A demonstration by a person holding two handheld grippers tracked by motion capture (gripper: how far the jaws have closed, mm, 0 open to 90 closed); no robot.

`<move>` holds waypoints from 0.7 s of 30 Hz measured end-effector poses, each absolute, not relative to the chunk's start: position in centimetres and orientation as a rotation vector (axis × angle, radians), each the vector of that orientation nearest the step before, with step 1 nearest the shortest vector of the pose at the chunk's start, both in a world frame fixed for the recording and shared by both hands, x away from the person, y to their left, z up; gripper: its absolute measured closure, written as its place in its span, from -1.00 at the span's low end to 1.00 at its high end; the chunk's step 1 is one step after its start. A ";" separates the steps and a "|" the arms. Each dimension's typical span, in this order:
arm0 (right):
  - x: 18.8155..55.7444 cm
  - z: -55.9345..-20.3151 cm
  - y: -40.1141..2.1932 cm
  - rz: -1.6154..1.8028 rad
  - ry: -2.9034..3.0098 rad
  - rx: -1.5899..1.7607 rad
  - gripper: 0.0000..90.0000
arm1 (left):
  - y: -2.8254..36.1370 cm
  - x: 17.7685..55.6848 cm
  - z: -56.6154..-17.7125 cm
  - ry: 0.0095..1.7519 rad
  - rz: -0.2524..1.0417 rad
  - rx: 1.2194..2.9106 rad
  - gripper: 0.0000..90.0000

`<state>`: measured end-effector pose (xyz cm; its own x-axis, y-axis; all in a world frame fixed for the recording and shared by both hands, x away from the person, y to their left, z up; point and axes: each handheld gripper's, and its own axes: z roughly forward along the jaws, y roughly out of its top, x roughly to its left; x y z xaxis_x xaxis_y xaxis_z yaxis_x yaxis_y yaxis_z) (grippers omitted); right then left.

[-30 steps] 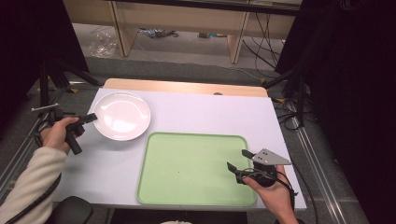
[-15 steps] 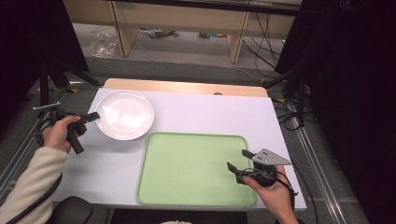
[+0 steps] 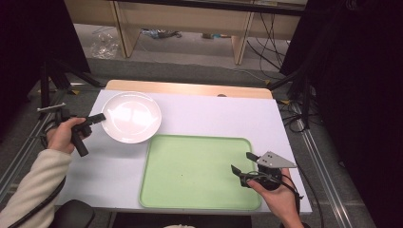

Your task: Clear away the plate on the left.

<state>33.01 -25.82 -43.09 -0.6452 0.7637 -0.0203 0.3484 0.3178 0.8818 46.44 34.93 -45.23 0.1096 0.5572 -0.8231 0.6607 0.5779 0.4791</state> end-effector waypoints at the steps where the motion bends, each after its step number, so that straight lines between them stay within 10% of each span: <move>1: 33.0 -43.1 -25.8 1.277 2.152 0.984 -0.41 | 34.9 46.4 -45.1 1.569 -0.104 1.074 0.93; 21: 33.0 -43.1 -25.8 1.288 2.147 0.979 -0.41 | 33.6 46.3 -44.9 1.544 -0.145 1.092 0.93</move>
